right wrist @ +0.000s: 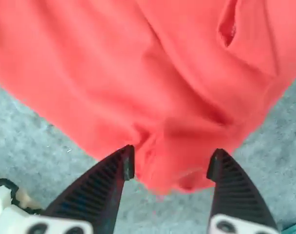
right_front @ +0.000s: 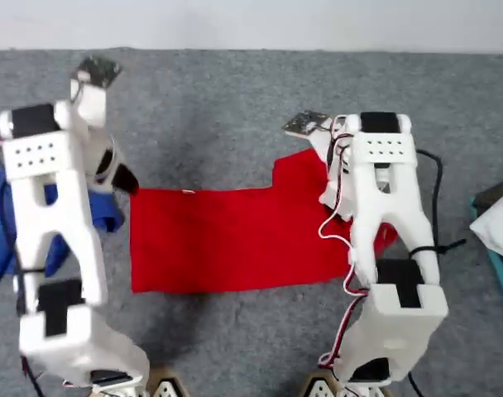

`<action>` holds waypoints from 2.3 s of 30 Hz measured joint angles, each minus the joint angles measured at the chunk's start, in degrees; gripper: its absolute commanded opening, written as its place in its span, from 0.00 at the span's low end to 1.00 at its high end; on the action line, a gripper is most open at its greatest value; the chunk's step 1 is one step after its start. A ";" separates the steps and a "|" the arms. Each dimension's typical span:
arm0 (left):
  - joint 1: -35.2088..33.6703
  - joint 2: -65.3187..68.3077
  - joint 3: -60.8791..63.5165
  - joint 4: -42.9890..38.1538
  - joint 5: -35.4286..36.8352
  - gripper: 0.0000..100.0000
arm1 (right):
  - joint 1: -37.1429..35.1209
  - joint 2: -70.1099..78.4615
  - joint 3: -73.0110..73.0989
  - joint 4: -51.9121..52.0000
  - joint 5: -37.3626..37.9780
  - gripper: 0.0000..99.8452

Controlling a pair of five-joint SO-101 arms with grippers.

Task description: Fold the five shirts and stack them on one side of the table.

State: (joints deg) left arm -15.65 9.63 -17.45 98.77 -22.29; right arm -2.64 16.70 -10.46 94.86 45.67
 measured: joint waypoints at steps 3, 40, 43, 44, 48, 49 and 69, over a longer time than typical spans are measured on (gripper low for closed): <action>-0.18 -7.74 11.87 0.00 0.00 0.28 | 0.35 2.02 -1.93 -0.35 0.00 0.22; -0.35 -48.26 59.78 -13.98 0.09 0.28 | -4.04 23.56 -22.86 -6.59 -3.43 0.21; -0.35 -48.35 59.78 -14.07 0.09 0.28 | -4.13 26.37 -25.49 -7.30 -3.52 0.13; -0.35 -48.35 59.78 -14.07 0.09 0.28 | -4.13 27.69 -27.16 -7.38 -4.13 0.07; -0.35 -48.35 59.78 -14.07 0.09 0.28 | -3.78 32.88 -37.01 -7.56 -8.88 0.04; -0.35 -48.35 59.78 -14.07 0.09 0.28 | -3.52 34.37 -39.74 -7.47 -10.02 0.01; -0.35 -48.35 59.78 -14.07 0.09 0.28 | -0.35 51.43 -67.52 -1.76 -12.04 0.13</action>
State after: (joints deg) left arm -16.00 -38.73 42.33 84.70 -22.20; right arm -2.99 68.13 -77.98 93.10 33.63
